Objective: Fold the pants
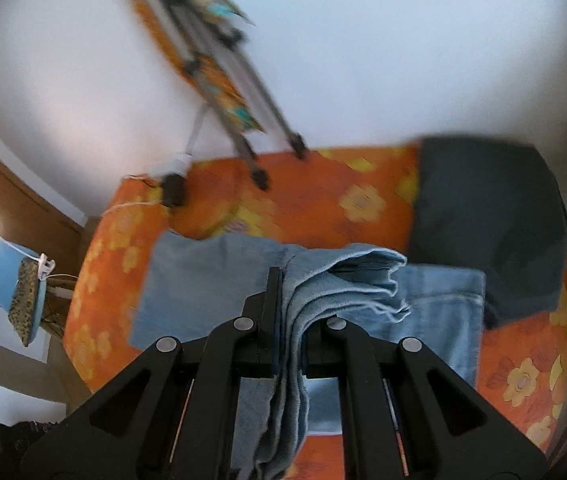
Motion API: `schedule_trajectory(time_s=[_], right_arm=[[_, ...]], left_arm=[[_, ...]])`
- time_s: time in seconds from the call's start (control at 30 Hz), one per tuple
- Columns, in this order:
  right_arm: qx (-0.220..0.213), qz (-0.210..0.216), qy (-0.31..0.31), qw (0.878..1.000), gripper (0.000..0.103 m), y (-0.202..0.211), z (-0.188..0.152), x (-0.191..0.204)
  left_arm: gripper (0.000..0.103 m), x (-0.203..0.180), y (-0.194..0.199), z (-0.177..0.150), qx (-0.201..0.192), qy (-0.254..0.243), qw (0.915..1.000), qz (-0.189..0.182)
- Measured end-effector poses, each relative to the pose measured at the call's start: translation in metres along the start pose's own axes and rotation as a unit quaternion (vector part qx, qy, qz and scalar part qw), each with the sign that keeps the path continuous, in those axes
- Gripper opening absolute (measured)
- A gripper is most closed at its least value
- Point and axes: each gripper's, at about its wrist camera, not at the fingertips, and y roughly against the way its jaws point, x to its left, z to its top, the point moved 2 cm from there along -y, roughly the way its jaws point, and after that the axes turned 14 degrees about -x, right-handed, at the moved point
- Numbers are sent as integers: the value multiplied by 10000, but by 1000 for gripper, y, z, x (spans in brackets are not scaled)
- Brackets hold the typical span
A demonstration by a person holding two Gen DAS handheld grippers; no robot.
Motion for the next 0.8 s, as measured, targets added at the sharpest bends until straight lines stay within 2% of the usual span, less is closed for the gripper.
schedule_trajectory(time_s=[0.17,0.4,0.57,0.8], right_arm=[[190,-70,-179,9996,7,-19,-27,-60],[280,46,-493,9984,7,-47,-58,-120],[381,367,-877,9947,8,-60,-64,-143],[556,764,-1795,9792,9,-69,-68,-168]], left_arm=[[10,-24,-48,-18,328,43,9994,-131],[10,-40,-89,-36,720,139,9972,-160],[10,-45,-100,-48,802,218,9965,-85],[10,-50,-92,-51,679,163,9975,-49]])
